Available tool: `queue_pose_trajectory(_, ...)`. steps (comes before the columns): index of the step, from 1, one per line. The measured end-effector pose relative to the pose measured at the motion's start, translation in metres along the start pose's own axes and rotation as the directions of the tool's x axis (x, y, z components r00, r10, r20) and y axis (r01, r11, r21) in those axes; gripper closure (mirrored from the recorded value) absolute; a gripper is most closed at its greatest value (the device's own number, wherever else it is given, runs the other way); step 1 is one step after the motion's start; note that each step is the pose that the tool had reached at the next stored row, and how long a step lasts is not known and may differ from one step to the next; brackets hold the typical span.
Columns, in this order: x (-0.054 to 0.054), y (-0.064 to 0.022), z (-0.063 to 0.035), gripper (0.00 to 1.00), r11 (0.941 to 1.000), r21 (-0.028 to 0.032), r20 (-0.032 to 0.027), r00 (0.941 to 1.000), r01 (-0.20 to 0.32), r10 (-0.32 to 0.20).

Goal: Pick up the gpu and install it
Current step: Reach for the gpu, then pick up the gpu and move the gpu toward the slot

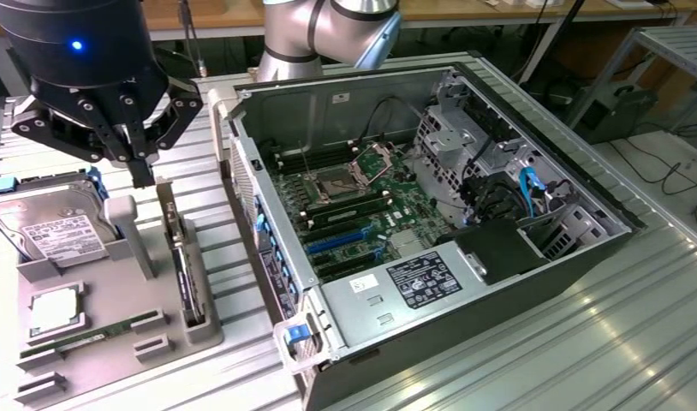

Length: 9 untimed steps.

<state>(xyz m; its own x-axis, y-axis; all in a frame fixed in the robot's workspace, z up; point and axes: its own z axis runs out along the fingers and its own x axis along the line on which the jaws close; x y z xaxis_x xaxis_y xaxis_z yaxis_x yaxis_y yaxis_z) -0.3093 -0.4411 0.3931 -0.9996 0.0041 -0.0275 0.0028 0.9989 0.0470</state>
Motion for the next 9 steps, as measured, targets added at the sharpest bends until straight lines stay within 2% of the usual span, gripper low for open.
queue_pose_trajectory(9,0.0,0.0,0.0,0.89,1.0,0.0,0.0,1.0,0.0,0.0)
